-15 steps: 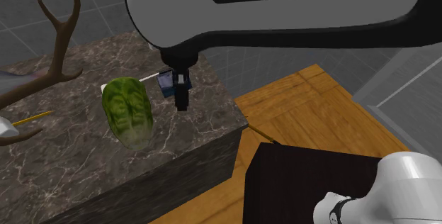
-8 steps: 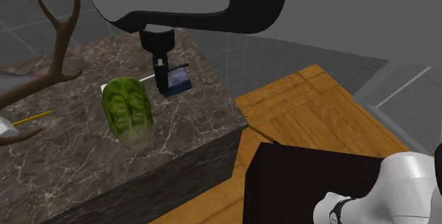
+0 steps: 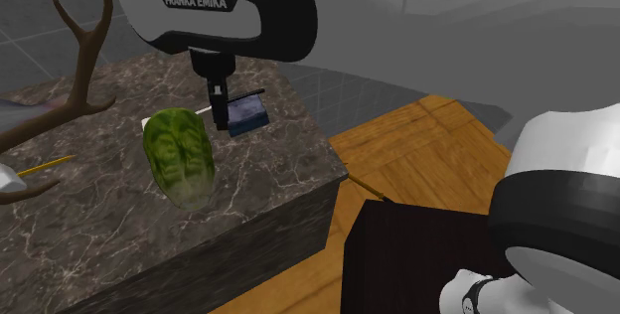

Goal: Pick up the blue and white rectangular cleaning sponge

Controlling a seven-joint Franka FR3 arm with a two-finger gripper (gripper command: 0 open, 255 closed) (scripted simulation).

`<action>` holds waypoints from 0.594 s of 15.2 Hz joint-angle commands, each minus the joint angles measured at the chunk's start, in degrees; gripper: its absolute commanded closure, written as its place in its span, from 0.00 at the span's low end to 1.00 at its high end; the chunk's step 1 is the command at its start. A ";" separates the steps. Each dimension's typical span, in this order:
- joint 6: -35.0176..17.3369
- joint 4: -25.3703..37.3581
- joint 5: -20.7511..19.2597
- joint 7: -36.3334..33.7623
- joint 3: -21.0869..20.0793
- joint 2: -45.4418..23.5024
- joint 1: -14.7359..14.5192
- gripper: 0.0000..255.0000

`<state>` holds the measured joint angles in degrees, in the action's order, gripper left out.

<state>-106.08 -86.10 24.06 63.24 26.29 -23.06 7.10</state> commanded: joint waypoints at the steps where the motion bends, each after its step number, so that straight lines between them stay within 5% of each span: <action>1: -1.37 -0.98 0.35 0.54 -0.12 -0.49 0.04 0.00; 4: -2.40 -1.85 0.57 0.87 -0.21 -0.73 -0.01 0.00; 5: -2.33 -1.76 0.57 0.86 -0.21 -0.75 0.01 1.00; 9: -2.31 -1.76 0.56 0.88 -0.20 -0.74 0.02 1.00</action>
<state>-108.38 -87.83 24.63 64.12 26.08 -23.77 7.11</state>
